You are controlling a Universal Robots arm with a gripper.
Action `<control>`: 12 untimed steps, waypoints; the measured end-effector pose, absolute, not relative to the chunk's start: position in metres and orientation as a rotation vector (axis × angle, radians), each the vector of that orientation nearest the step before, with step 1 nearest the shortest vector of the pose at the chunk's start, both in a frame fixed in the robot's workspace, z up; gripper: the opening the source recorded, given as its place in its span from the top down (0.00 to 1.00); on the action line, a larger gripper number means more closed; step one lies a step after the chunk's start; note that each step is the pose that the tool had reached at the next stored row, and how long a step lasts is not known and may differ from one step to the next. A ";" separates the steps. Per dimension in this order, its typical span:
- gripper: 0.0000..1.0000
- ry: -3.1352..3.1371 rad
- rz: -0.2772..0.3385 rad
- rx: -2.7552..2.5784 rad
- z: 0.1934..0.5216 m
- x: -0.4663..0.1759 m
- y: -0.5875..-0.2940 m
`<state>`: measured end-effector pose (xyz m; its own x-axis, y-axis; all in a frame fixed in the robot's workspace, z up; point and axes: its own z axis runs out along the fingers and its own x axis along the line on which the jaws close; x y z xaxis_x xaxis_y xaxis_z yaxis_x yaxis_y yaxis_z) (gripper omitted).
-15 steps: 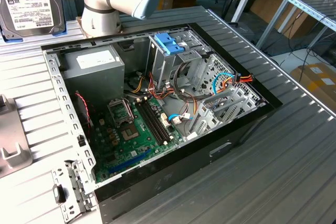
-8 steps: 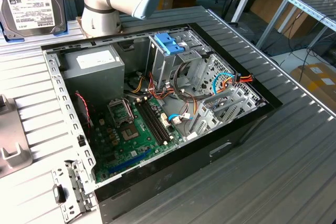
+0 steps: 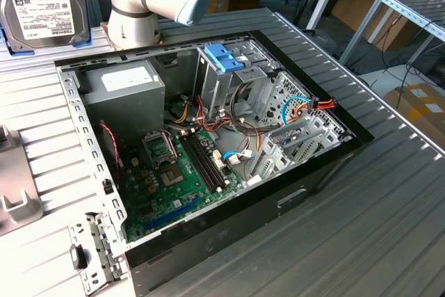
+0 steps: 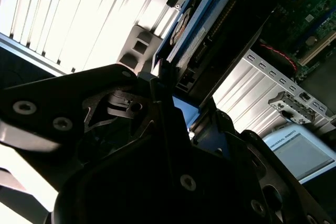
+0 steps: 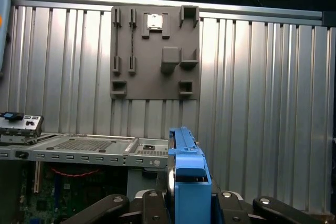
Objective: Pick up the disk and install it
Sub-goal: 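Pick up the disk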
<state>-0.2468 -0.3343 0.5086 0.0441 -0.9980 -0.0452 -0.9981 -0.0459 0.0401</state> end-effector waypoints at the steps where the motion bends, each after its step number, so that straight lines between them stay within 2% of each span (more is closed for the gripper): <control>1: 0.63 2.168 0.095 -2.268 0.509 -0.247 -0.334; 12: 0.63 2.168 0.095 -2.268 0.509 -0.242 -0.335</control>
